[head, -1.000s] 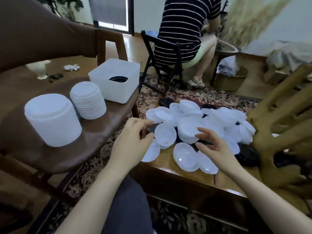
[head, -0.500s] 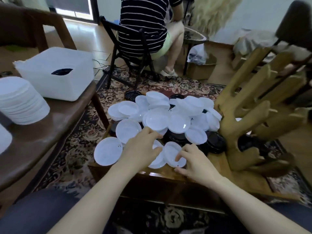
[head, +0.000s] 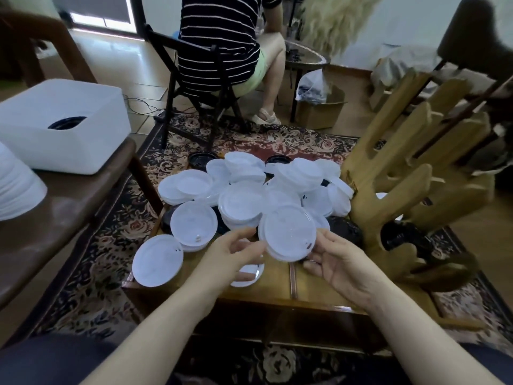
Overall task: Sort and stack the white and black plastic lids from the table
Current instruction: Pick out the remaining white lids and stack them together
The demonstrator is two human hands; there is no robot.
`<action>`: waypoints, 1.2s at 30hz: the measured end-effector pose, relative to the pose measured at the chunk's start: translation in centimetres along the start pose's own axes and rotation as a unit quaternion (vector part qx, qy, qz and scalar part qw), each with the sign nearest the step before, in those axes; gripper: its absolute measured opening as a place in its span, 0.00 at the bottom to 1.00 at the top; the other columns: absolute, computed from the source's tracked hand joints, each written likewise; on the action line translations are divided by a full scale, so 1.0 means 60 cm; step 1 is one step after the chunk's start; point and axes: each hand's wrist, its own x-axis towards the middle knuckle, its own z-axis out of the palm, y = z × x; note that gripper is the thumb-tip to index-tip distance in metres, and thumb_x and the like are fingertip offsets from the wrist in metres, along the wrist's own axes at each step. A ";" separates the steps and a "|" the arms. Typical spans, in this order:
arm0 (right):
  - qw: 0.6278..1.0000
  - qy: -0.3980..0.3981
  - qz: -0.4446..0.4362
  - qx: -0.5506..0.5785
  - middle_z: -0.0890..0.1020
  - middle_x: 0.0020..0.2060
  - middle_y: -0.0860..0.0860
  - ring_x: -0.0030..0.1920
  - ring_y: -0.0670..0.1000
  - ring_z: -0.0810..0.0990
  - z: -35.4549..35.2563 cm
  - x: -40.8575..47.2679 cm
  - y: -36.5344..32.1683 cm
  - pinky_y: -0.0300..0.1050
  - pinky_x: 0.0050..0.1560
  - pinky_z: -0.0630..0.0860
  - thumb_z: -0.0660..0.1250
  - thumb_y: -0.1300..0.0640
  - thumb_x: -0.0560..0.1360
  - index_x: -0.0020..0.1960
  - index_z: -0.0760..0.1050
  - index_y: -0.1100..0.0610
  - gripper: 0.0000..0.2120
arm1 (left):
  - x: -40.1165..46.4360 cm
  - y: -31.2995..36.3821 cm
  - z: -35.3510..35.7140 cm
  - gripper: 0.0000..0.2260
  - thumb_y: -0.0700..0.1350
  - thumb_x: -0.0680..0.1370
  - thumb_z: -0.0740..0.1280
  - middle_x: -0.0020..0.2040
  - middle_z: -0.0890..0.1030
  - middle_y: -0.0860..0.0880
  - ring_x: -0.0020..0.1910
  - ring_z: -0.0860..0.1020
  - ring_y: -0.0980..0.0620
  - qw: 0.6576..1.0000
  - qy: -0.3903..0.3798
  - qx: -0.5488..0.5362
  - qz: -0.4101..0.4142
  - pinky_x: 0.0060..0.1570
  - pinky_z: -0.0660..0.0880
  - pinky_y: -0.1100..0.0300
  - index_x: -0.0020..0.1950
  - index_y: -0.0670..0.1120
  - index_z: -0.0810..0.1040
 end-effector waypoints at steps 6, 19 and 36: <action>0.997 -0.026 0.019 0.073 0.83 0.42 0.54 0.40 0.50 0.84 0.017 0.005 0.024 0.40 0.36 0.81 0.62 0.59 0.76 0.59 0.75 0.63 0.13 | -0.005 -0.005 0.017 0.22 0.49 0.70 0.72 0.58 0.84 0.43 0.54 0.84 0.47 0.987 -0.040 -0.152 -0.014 0.52 0.82 0.50 0.64 0.46 0.79; 0.998 -0.010 0.045 -0.051 0.82 0.43 0.58 0.35 0.50 0.80 0.021 0.008 0.029 0.39 0.29 0.76 0.71 0.57 0.71 0.55 0.75 0.65 0.17 | 0.009 -0.023 0.018 0.15 0.36 0.75 0.71 0.55 0.84 0.42 0.45 0.83 0.46 0.988 0.006 -0.143 -0.064 0.36 0.80 0.57 0.61 0.45 0.79; 0.546 0.165 -0.156 -0.806 0.76 0.57 0.49 0.63 0.53 0.67 -0.074 0.104 0.016 0.48 0.57 0.64 0.67 0.49 0.77 0.57 0.77 0.52 0.11 | 0.025 -0.029 0.018 0.22 0.38 0.76 0.70 0.61 0.81 0.44 0.52 0.82 0.45 0.972 0.021 -0.218 -0.084 0.41 0.81 0.53 0.69 0.47 0.75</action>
